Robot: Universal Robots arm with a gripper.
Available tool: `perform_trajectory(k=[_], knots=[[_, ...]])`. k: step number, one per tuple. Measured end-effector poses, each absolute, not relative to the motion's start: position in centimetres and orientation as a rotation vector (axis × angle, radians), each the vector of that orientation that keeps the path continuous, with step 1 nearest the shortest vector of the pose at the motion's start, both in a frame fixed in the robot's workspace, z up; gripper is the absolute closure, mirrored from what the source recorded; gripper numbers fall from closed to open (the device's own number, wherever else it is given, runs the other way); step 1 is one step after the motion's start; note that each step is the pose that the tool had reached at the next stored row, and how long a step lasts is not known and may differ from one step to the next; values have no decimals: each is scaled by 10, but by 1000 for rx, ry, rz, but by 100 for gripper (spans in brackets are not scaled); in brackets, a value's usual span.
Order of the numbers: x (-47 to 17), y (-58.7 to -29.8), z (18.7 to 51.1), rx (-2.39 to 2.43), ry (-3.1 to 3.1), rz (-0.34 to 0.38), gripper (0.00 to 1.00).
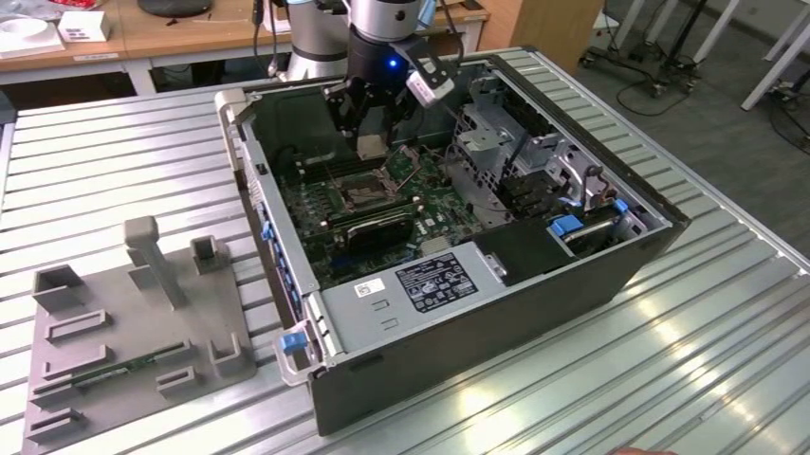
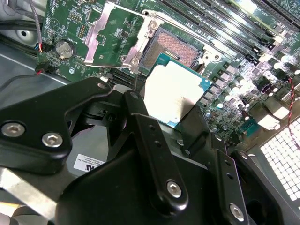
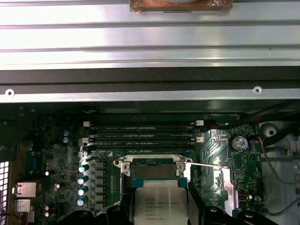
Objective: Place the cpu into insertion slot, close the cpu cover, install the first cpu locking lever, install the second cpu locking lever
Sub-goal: 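Place the cpu into insertion slot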
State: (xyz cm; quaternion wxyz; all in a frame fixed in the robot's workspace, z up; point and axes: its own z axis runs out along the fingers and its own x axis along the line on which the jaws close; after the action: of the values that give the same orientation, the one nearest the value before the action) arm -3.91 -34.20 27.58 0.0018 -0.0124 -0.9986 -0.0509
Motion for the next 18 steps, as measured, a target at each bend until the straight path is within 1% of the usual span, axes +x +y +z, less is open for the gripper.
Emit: perform_trajectory(k=[18], knots=[[-39, -342, 274, -266, -3130, -160, 46]])
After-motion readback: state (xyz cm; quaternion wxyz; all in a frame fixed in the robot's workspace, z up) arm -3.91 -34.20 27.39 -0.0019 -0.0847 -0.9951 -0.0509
